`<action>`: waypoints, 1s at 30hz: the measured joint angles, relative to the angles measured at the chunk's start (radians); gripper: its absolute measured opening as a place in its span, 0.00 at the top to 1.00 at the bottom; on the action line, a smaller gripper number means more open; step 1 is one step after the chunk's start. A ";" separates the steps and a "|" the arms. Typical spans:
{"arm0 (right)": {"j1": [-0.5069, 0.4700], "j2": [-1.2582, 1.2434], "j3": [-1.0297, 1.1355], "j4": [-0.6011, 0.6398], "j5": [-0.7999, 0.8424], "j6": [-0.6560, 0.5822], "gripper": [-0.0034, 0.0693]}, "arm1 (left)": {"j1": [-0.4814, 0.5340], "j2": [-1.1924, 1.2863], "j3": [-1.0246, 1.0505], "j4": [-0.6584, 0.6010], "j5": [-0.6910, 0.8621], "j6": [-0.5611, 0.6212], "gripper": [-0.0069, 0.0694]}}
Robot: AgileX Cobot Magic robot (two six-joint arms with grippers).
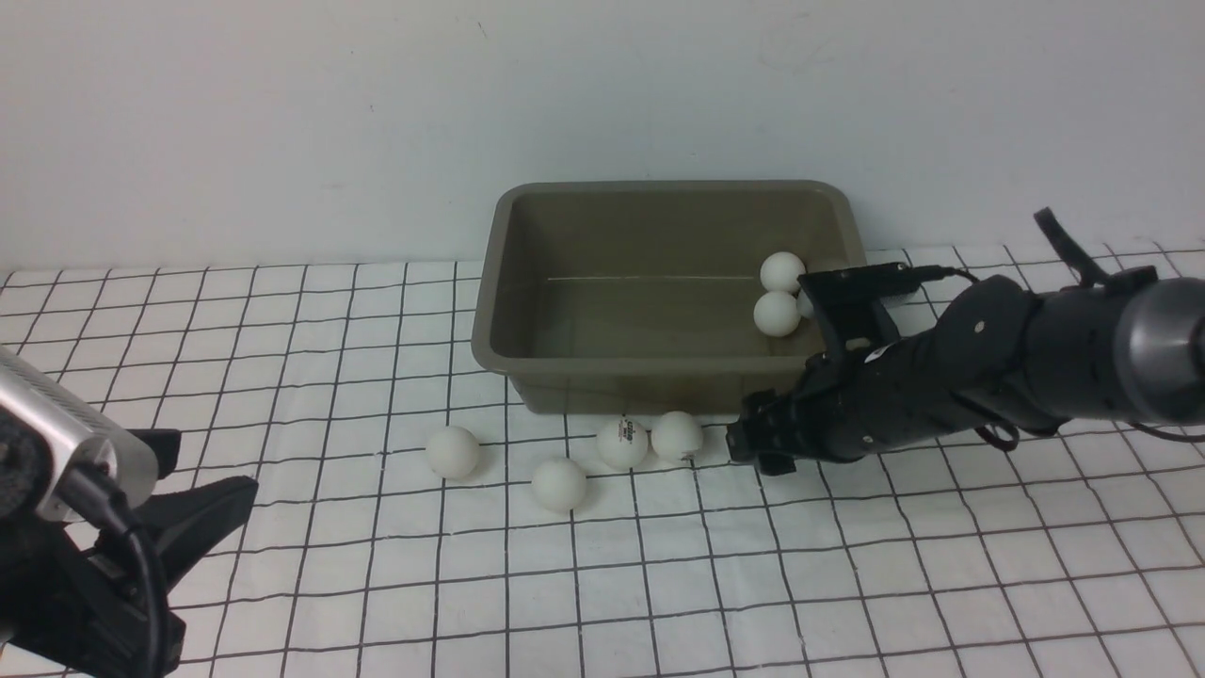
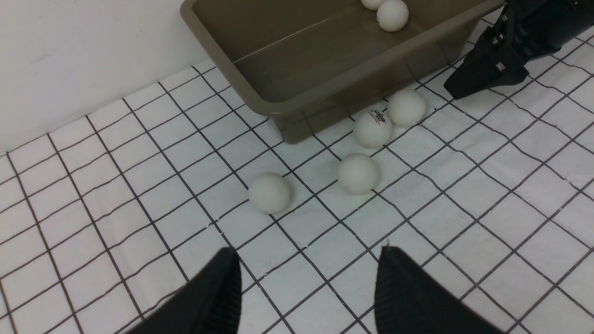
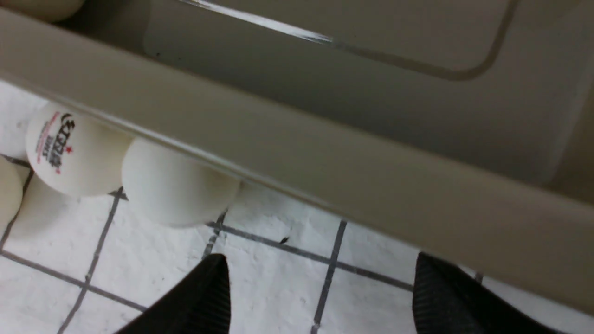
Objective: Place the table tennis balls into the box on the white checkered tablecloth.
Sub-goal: 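Reach for and grasp a ping pong ball on the table beside the basket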
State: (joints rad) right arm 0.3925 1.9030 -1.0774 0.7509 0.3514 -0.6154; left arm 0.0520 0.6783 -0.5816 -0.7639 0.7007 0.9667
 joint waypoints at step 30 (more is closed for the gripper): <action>0.000 -0.495 0.001 -0.781 0.232 0.325 0.30 | 0.000 0.157 0.000 -0.056 -0.063 0.009 0.44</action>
State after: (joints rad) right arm 0.3925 1.4080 -1.0764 -0.0297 0.5838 -0.2909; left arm 0.0520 0.8356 -0.5816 -0.8196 0.6381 0.9755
